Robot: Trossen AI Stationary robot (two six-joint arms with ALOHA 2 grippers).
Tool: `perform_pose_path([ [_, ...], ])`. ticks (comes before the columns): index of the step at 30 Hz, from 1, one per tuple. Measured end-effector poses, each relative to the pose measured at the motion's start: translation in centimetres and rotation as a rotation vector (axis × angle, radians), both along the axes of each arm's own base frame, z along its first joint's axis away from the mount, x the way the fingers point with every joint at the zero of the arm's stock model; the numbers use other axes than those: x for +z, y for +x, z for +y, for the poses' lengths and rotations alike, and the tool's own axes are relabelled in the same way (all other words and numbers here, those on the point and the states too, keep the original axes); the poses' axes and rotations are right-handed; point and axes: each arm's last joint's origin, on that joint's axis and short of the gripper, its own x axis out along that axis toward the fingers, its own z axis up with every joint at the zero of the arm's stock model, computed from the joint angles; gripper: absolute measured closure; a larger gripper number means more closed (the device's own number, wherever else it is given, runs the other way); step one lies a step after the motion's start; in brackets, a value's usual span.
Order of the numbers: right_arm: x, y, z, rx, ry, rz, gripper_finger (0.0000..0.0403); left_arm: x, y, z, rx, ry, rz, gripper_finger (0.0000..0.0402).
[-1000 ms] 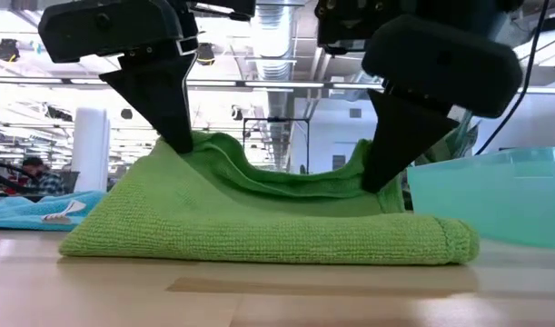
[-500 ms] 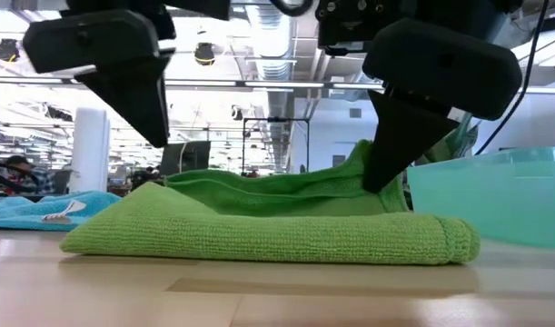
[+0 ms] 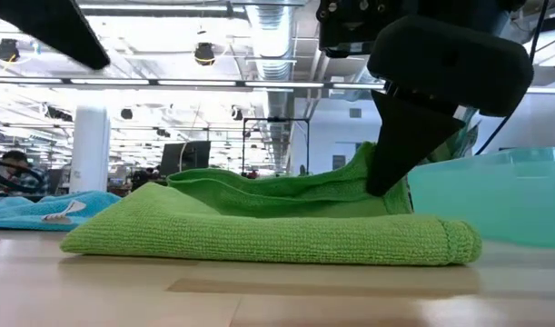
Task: Roll microfiber towels into tight, uniform cylinder then place into a basket
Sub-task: Fold the green towel
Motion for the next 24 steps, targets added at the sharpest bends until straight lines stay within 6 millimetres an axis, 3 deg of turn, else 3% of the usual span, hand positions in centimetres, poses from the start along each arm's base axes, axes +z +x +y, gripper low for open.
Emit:
perform_pose_path([
  [3,0.0,0.0,0.0,-0.007,0.005,-0.007,0.0394,-0.2,-0.2,-0.2,0.012,0.001,-0.076,0.0351],
  [10,0.0,0.0,0.1,-0.005,0.005,-0.007,0.0394,-3.6,-0.7,0.8,0.09,-0.045,-0.19,0.0397],
  [15,0.0,0.0,0.1,-0.005,0.004,-0.005,0.0394,-5.3,-0.5,1.1,0.12,-0.123,-0.237,0.04],
  [24,0.0,-0.1,0.1,-0.019,0.005,-0.005,0.0394,-4.6,0.7,0.3,0.018,-0.202,-0.213,0.0401],
])
